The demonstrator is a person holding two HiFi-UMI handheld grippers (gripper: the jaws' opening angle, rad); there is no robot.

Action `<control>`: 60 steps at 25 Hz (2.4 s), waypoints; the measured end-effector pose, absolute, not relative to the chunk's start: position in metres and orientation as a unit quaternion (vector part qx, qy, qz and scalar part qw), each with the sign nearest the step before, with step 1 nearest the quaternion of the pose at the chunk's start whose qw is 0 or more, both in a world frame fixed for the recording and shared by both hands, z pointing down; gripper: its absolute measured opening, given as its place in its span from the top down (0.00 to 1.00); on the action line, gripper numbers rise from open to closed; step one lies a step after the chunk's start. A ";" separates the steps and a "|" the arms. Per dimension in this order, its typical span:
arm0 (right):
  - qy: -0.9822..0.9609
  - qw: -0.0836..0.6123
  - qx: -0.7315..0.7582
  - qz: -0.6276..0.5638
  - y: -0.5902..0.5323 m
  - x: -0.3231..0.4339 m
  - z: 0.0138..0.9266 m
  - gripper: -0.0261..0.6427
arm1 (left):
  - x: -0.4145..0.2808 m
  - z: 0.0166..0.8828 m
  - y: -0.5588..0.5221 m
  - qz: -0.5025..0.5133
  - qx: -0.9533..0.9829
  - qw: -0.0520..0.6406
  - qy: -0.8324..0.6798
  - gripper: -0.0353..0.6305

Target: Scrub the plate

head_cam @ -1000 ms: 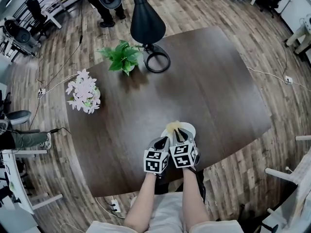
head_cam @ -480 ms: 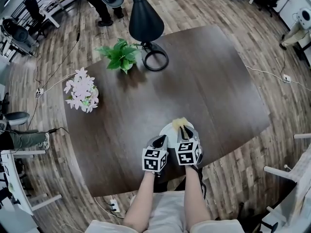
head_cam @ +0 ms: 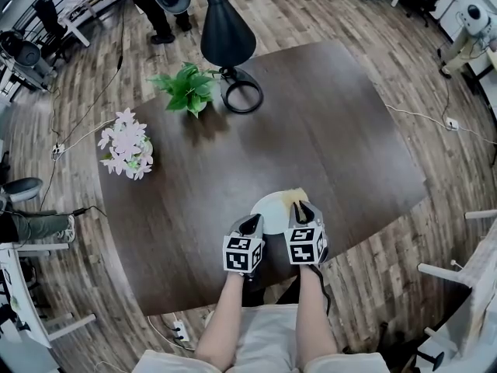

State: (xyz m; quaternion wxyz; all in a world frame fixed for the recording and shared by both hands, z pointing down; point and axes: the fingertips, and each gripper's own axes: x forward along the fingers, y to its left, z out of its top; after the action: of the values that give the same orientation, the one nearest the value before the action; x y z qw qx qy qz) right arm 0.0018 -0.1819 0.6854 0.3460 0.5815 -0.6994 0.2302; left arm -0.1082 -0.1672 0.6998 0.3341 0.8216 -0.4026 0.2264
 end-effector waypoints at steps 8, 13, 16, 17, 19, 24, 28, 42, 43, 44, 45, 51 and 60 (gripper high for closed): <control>-0.689 0.351 0.586 0.243 -0.161 0.009 0.682 0.87 | -0.113 0.697 -0.170 0.206 0.817 0.346 -0.413 0.95; -0.692 0.347 0.583 0.248 -0.151 0.000 0.684 0.87 | -0.116 0.698 -0.167 0.212 0.817 0.343 -0.412 0.95; -0.696 0.348 0.578 0.245 -0.148 -0.006 0.683 0.87 | -0.124 0.697 -0.162 0.213 0.815 0.341 -0.417 0.94; -0.697 0.348 0.577 0.245 -0.147 -0.008 0.682 0.87 | -0.126 0.697 -0.161 0.211 0.814 0.343 -0.419 0.94; -0.700 0.348 0.574 0.244 -0.144 -0.014 0.682 0.87 | -0.132 0.697 -0.159 0.209 0.811 0.346 -0.423 0.94; -0.709 0.351 0.563 0.240 -0.142 -0.029 0.683 0.87 | -0.140 0.697 -0.158 0.213 0.809 0.344 -0.427 0.94; -0.718 0.353 0.552 0.236 -0.140 -0.042 0.684 0.87 | -0.142 0.696 -0.157 0.209 0.808 0.348 -0.427 0.94; -0.754 0.337 0.514 0.234 -0.146 -0.093 0.687 0.87 | -0.152 0.697 -0.154 0.210 0.805 0.351 -0.429 0.94; -0.755 0.336 0.513 0.233 -0.148 -0.095 0.687 0.87 | -0.154 0.697 -0.154 0.205 0.805 0.356 -0.429 0.94; -0.756 0.334 0.513 0.232 -0.149 -0.097 0.687 0.87 | -0.154 0.697 -0.154 0.204 0.805 0.358 -0.427 0.94; -0.756 0.333 0.513 0.232 -0.150 -0.099 0.687 0.87 | -0.154 0.697 -0.154 0.205 0.806 0.357 -0.426 0.94; -0.759 0.329 0.512 0.231 -0.158 -0.107 0.689 0.87 | -0.152 0.699 -0.152 0.218 0.812 0.347 -0.415 0.94; -0.761 0.330 0.511 0.226 -0.168 -0.108 0.688 0.87 | -0.153 0.697 -0.151 0.206 0.811 0.362 -0.411 0.95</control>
State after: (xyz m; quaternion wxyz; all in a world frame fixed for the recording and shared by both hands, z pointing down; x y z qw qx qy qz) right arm -0.1078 -0.1682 0.6885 0.3304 0.5112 -0.7607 0.2255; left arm -0.1532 -0.1509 0.6972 0.3622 0.8106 -0.4113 0.2065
